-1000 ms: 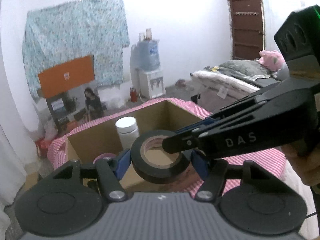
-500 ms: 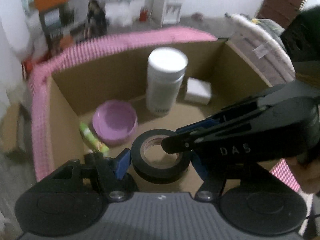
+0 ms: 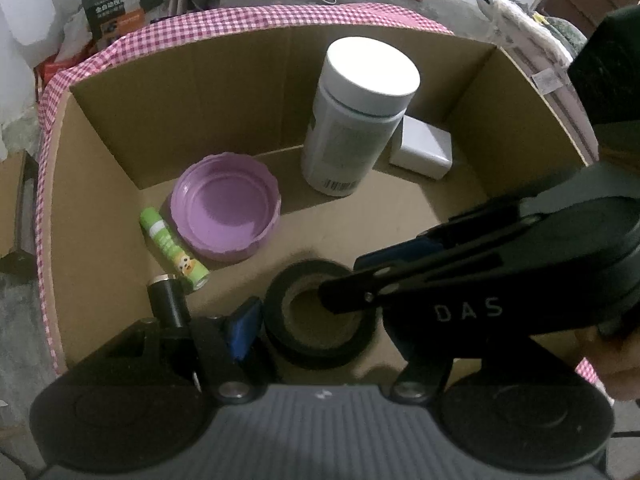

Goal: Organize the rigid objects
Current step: 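Carry the black tape roll into the box and open the right gripper, then move the right tool back to the gold-lidded dark jar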

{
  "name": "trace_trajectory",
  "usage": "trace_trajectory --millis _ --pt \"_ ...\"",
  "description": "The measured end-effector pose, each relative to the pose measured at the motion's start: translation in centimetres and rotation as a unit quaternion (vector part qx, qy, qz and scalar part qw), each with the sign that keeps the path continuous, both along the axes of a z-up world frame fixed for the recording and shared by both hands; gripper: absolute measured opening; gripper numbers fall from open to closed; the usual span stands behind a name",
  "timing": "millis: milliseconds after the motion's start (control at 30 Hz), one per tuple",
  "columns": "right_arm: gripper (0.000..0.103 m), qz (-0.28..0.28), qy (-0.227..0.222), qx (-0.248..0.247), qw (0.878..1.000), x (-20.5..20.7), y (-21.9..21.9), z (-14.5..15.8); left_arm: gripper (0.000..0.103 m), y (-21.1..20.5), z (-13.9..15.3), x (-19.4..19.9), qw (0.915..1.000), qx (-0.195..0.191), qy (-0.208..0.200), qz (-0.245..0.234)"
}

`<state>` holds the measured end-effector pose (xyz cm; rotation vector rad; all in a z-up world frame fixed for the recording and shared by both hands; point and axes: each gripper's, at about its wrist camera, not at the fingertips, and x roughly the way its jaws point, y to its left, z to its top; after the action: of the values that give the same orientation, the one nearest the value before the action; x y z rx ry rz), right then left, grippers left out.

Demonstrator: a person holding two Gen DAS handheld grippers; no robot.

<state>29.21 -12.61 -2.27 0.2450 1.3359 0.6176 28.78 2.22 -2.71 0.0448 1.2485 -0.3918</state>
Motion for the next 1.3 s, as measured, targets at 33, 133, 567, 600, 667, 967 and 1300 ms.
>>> trace_trajectory --millis 33,133,567,600,667,967,1300 --pt "0.028 -0.002 -0.003 0.004 1.0 -0.1 -0.1 0.1 0.069 0.0 0.0 0.0 1.0 -0.003 0.0 0.002" --pt "0.028 -0.006 -0.014 0.005 1.0 -0.3 -0.4 0.5 0.071 0.0 0.1 -0.2 0.9999 -0.009 -0.005 0.004" --pt "0.051 -0.055 -0.152 0.073 0.984 -5.3 -5.0 8.0 0.09 1.0 6.5 -4.3 0.9903 -0.038 -0.134 0.008" --pt "0.053 -0.06 -0.168 0.079 0.981 -6.3 -5.6 8.7 0.091 1.1 7.2 -5.1 0.9879 -0.04 -0.15 0.006" --pt "0.056 -0.07 -0.202 0.091 0.973 -8.7 -6.7 10.4 0.093 1.3 8.7 -7.1 0.9823 -0.041 -0.183 -0.002" --pt "0.07 -0.085 -0.287 0.119 0.947 -18.6 -9.7 12.4 0.099 1.6 10.2 -16.4 0.964 -0.063 -0.257 -0.021" --pt "0.07 -0.098 -0.255 0.103 0.956 -24.0 -9.0 6.9 0.101 0.1 6.0 -23.5 0.9593 -0.064 -0.274 -0.028"
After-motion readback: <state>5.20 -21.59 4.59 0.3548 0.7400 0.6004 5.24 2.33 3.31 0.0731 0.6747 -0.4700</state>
